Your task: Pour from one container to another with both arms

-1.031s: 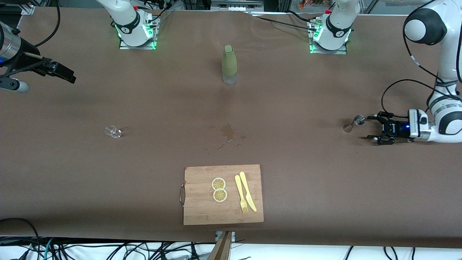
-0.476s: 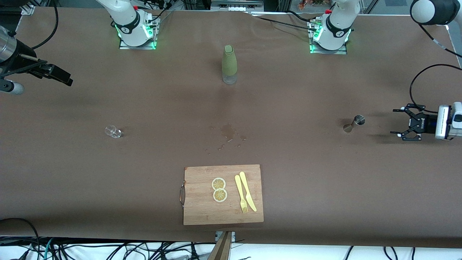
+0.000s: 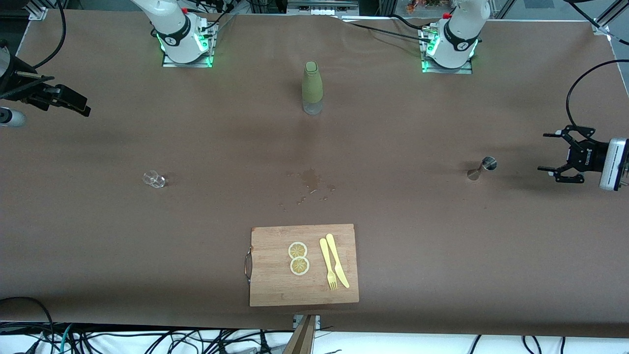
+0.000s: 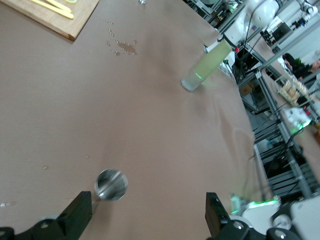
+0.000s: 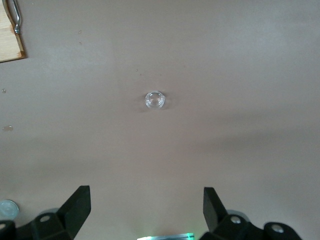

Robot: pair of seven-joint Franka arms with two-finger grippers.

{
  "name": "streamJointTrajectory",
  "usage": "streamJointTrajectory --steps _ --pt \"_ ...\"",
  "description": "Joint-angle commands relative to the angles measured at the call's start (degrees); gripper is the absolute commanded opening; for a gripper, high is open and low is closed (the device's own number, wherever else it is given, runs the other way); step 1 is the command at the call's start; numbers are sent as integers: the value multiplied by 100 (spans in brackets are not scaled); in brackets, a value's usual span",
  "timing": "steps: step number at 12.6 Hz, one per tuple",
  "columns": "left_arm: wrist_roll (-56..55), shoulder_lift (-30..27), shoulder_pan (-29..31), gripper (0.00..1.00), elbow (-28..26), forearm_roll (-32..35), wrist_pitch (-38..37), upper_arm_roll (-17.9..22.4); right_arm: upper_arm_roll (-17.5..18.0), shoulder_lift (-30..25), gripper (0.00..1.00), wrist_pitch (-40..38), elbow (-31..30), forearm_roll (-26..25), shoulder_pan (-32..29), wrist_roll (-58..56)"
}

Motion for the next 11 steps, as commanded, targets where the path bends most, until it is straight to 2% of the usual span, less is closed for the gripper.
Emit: streamJointTrajectory --steps 1,7,11 --pt "-939 -621 -357 100 -110 356 -38 -24 20 -9 100 102 42 28 -42 -127" --pt "-2522 -1465 -894 100 -65 445 -82 -33 20 0 100 102 43 45 -33 -119" --pt "-3682 -1931 -1263 100 -56 972 -65 -33 20 8 100 102 51 54 -33 -119"
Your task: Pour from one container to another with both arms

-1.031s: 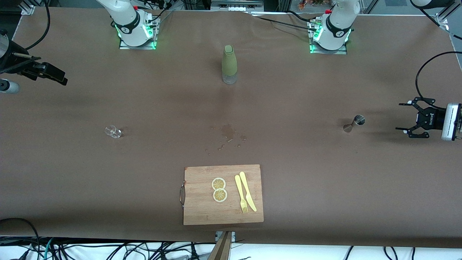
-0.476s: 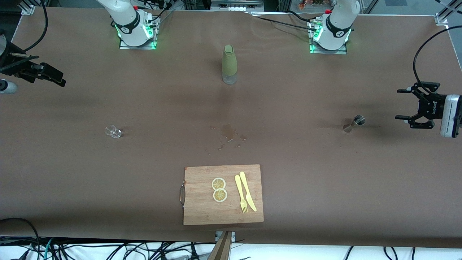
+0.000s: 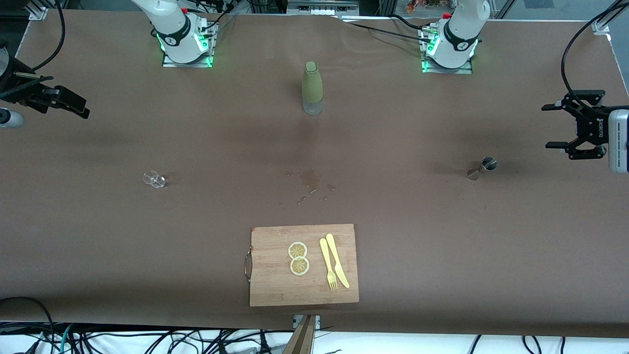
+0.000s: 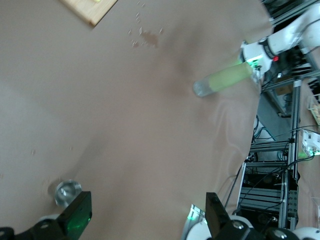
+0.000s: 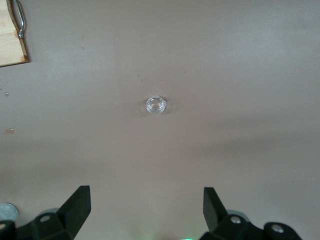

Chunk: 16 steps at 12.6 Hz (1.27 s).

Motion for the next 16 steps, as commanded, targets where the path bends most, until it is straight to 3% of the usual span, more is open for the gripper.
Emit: streamJointTrajectory --steps 1,5,12,13,15,16 --pt "-706 -328 -213 100 -94 346 10 -30 19 1 100 4 52 54 -34 -82" --pt "-1996 -670 -810 100 -86 1206 89 -162 19 1 100 13 60 63 -34 -82" --pt "-4230 -890 -1707 100 -24 1814 80 -92 19 10 100 13 52 72 -34 -82" --pt "-4615 -917 -2047 100 -24 2075 72 56 19 1 100 13 60 72 -34 -82" --pt "-5328 -1065 -2856 100 -59 2279 63 767 19 1 100 4 60 72 -34 -82" --pt "-5566 -1136 -2850 100 -103 2297 98 744 19 10 100 -5 52 72 -34 -82"
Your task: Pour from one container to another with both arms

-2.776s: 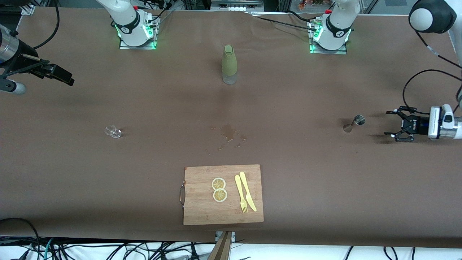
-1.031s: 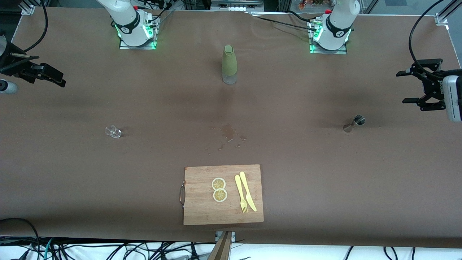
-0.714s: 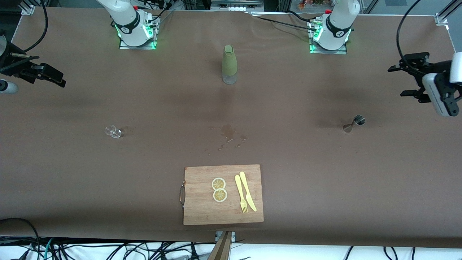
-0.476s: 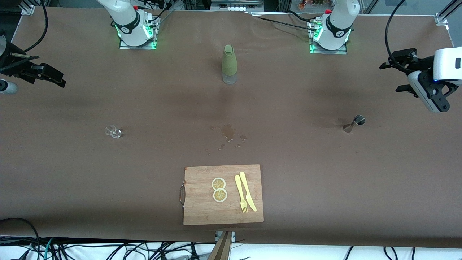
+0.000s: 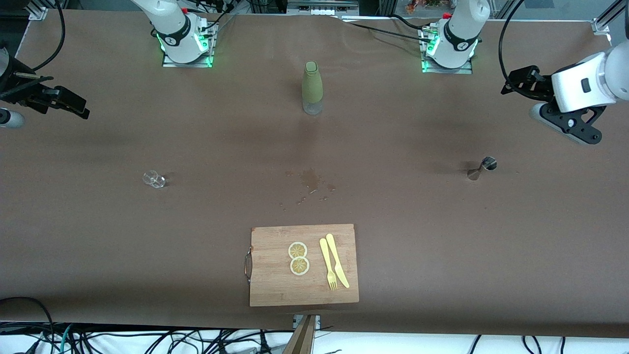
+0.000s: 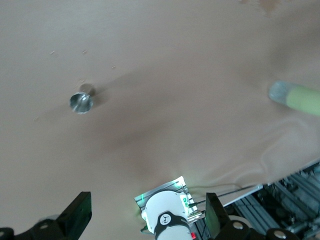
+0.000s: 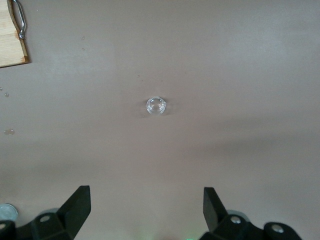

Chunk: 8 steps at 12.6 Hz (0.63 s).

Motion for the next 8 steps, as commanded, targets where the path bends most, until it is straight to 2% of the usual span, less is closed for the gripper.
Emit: streamJointTrajectory --steps 1,2,3,4,5,8 --pt "-638 -268 -219 100 -132 262 113 163 16 9 100 -13 51 71 -35 -82" --pt "-683 -295 -35 100 -202 367 149 -72 16 0 100 -22 51 71 -35 -82" --pt "-701 -408 350 100 -324 490 271 -501 16 9 100 -13 51 71 -35 -82" --pt "-753 -557 797 100 -595 526 472 -1027 16 0 100 -13 51 71 -35 -82" --pt "-850 -750 1098 100 -903 517 700 -1346 16 9 100 -13 51 71 -35 -82" --pt "-965 -998 1311 100 -1633 639 1342 -1498 16 9 100 -13 51 71 -35 -82"
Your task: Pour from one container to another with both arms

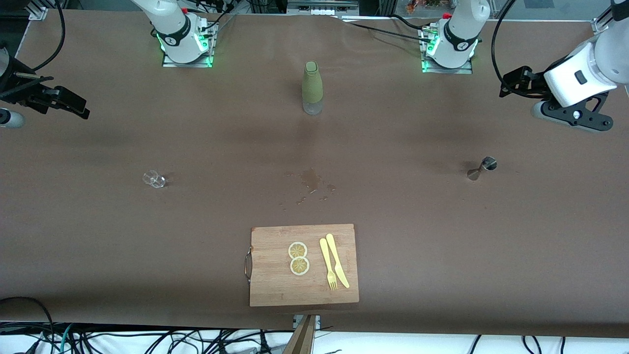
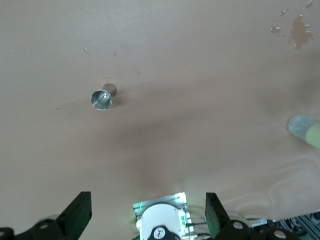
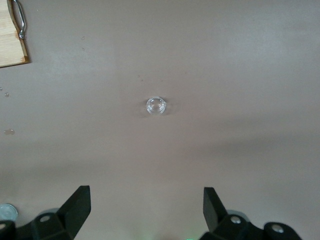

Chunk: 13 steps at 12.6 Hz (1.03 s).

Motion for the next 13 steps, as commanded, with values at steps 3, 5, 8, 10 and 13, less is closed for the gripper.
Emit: streamJointTrajectory --steps 3,5,8,10,13 --pt "-140 -433 191 100 -960 400 685 -124 16 7 100 -22 52 80 -35 -82" --pt "-140 -372 505 100 -891 426 712 -342 16 -2 100 -22 52 80 -35 -82" --pt "-228 40 947 100 -304 540 642 -747 16 -2 100 -13 52 80 -35 -82" --pt "-455 94 956 100 -152 699 589 -791 16 7 100 -13 52 80 -35 -82" --pt "-923 112 1270 100 -91 716 518 -1054 16 7 100 -13 52 80 -35 -82"
